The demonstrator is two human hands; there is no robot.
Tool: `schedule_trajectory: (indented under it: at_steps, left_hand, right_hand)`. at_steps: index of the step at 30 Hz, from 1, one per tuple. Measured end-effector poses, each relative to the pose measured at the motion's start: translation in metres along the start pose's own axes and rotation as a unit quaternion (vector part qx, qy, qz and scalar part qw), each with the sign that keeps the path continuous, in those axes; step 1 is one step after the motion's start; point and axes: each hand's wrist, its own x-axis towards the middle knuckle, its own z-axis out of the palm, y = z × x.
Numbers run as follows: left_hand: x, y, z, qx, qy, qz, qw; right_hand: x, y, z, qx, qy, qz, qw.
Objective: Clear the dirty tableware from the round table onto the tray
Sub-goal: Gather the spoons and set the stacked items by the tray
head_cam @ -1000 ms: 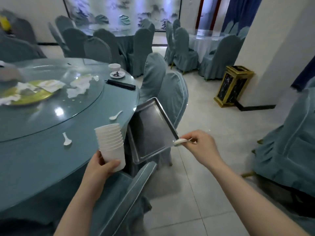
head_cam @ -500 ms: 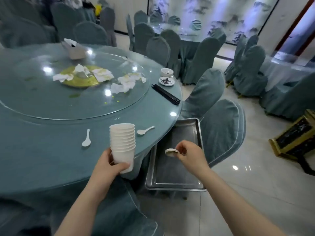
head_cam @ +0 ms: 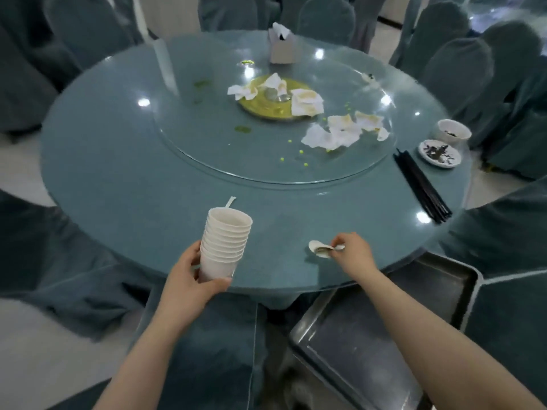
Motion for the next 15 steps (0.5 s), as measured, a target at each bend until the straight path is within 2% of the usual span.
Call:
schedule_trajectory:
  at_steps: [5,10,15]
  left_hand:
    - [-0.009,-0.001,0.036,-0.02,0.08,-0.056,0.995]
    - [-0.017,0.001,0.049,-0.037,0.142,-0.088,0.985]
    - [-0.019,0.002,0.05,-0.051,0.196,-0.117,0.972]
  right_hand:
    - [0.053,0.01,0.02,0.003,-0.084,-0.019,0.996]
    - [0.08,0.01,0.026,-0.049,-0.151,-0.108,0.981]
    - [0.087,-0.002,0.032,-0.169,-0.082,-0.203,0.961]
